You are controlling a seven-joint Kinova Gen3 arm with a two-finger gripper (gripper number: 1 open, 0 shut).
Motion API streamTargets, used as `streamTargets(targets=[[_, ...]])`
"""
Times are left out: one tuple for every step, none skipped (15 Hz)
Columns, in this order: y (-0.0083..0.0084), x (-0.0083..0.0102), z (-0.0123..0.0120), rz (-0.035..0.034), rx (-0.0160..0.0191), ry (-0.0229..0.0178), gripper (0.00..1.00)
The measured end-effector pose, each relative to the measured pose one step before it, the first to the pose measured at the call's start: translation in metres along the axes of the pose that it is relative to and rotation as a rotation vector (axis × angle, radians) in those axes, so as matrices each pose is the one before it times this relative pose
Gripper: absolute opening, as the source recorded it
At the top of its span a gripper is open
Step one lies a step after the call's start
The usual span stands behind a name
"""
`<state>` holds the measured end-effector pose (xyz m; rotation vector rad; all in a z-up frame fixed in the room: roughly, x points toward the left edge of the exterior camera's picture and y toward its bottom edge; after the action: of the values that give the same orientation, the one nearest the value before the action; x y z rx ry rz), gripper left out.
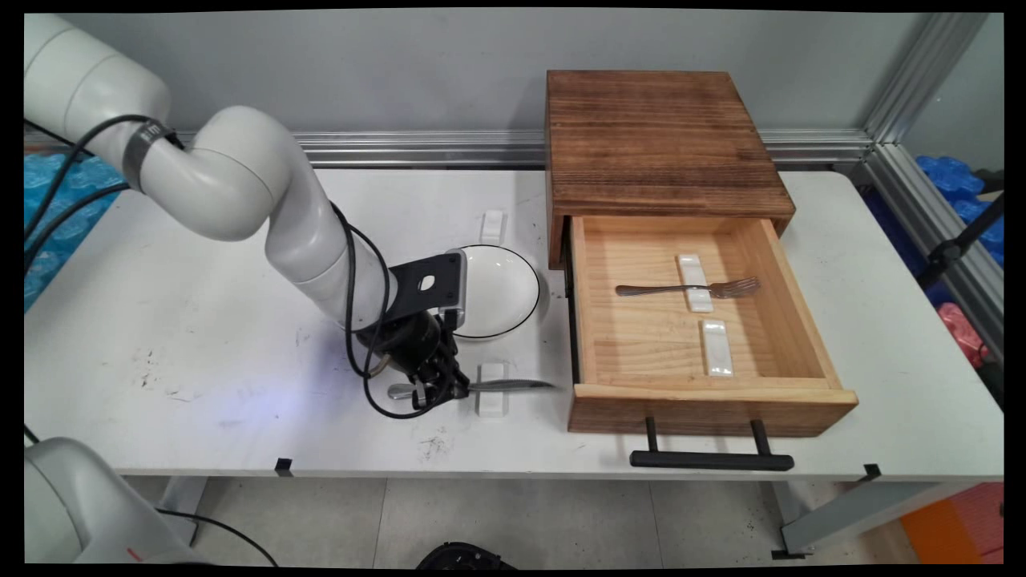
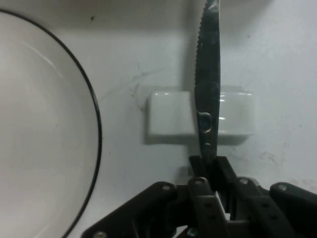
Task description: Place the picked object into the drawer
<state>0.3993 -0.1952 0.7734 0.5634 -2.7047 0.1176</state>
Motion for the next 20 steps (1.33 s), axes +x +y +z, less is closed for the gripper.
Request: streamTargets(targets=[[0.00171, 0.00037, -0.00433, 0.00287, -0.00280, -0.00197, 0.00], [0.00182, 0.00021, -0.00526, 0.00280, -0.00433, -0.00517, 0.00], [0.00204, 0.00013, -0.00695, 0.00453, -0.00473, -0.00408, 0.00], [0.00215, 0.00030, -0.00899, 0.00504, -0.00388, -0.00131, 0.00], [0.00175, 0.00027, -0.00866, 0.00318, -0.00208, -0.00161, 0.00], [0.00081, 0.00035, -0.00590, 0.00211, 0.00011, -0.00063, 0.00], [0.00101, 0.00068, -0.01105, 0.00173, 0.00020, -0.00075, 0.00], [0.00068, 0.00072, -0.00969, 0.00048, 0.00148, -0.00120, 0.00], [0.00024, 0.00119, -0.01126, -0.00182, 0.00334, -0.00073, 0.00], [-0.00022, 0.00179, -0.01107, -0.00420, 0.00359, -0.00355, 0.00], [-0.00037, 0.00191, -0.00941, -0.00714, 0.00349, -0.00195, 0.00], [-0.00073, 0.00305, -0.01088, -0.01107, 0.00480, -0.00153, 0.00], [-0.00031, 0.00407, -0.01026, -0.01016, -0.00157, -0.00523, 0.00], [0.00034, 0.00445, -0.00817, -0.00678, -0.00375, -0.00486, 0.00], [0.00085, 0.00588, -0.00786, -0.00412, -0.00586, -0.00335, 0.00], [0.00056, 0.00480, -0.00458, -0.00117, -0.00380, 0.00050, 0.00], [0.00083, 0.01001, -0.00755, 0.00010, -0.00409, 0.00475, 0.00], [-0.00025, 0.01178, -0.00551, -0.00266, -0.00245, 0.00728, 0.00], [-0.00003, 0.00614, -0.00208, -0.00103, -0.00060, 0.00205, 0.00], [-0.00044, 0.01426, -0.00336, -0.00455, 0.00146, 0.00666, 0.00]])
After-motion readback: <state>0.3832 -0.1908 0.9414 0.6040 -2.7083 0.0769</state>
